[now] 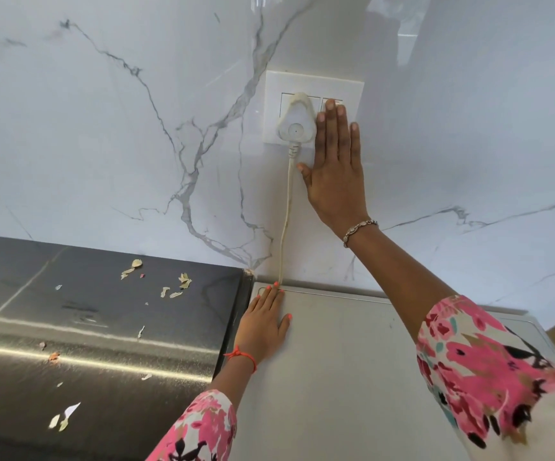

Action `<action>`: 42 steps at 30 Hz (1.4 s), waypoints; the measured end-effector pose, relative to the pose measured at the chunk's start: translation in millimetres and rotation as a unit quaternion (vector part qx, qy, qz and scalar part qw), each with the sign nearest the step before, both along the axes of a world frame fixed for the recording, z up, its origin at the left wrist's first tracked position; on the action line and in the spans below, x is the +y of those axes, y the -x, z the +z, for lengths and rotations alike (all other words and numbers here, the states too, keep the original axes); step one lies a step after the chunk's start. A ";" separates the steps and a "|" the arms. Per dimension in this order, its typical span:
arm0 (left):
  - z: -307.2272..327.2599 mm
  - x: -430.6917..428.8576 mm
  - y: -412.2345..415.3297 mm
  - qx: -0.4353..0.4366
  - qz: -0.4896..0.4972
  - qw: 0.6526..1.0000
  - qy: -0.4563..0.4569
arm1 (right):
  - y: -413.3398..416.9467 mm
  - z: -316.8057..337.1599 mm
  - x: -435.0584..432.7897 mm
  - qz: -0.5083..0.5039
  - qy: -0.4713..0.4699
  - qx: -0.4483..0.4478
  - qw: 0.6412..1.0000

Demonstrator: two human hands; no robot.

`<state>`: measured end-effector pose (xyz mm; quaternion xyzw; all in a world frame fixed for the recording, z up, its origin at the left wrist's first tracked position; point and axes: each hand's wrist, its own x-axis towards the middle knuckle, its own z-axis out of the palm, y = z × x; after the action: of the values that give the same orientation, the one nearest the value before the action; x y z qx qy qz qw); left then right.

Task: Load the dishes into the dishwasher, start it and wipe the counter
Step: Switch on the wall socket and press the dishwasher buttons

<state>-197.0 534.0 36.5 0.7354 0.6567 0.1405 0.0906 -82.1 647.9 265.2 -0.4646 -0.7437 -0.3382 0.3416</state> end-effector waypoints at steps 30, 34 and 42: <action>15.0 -301.5 -39.3 -0.029 -0.016 0.999 0.010 | -110.9 -189.9 -397.0 -0.033 0.545 -0.035 0.837; 9.0 -386.9 -46.5 -0.031 -0.014 0.999 -0.001 | -123.0 -198.2 -482.1 -0.019 0.511 -0.015 0.859; 0.8 -540.5 -50.1 -0.034 -0.006 0.999 -0.038 | -141.0 -211.4 -628.6 0.000 0.504 0.001 0.864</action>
<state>-146.9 -6.6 37.3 0.7371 0.6430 0.1893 0.0860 58.9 19.4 53.7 -0.5736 -0.8126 0.0832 0.0613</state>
